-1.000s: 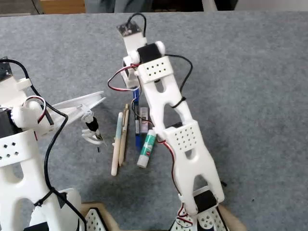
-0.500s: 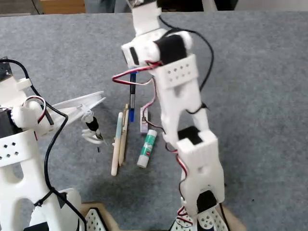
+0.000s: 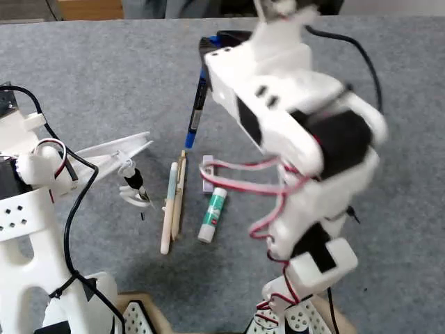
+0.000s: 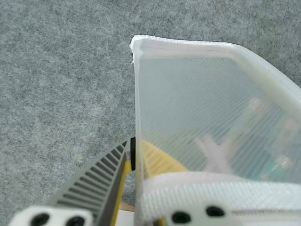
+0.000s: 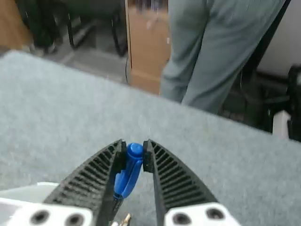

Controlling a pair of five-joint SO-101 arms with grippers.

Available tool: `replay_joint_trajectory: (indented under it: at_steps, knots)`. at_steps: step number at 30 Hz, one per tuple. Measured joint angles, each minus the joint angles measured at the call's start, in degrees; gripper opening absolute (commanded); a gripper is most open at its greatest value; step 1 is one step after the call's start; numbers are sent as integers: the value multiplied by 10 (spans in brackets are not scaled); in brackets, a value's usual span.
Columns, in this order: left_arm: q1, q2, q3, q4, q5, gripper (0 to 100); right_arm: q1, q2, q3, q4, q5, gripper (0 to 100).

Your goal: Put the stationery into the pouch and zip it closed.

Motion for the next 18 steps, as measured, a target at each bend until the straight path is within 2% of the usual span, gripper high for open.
replay_joint_trajectory:
  at_steps: [4, 9, 18]
  knots:
    - [0, 0, 0, 0, 0, 28, -20, -56, 0, 0, 0, 11]
    - [0, 0, 0, 0, 0, 28, -105, -102, -1, -16, 0, 11]
    - [0, 2, 0, 0, -1, 28, -171, -77, -10, -55, 0, 11]
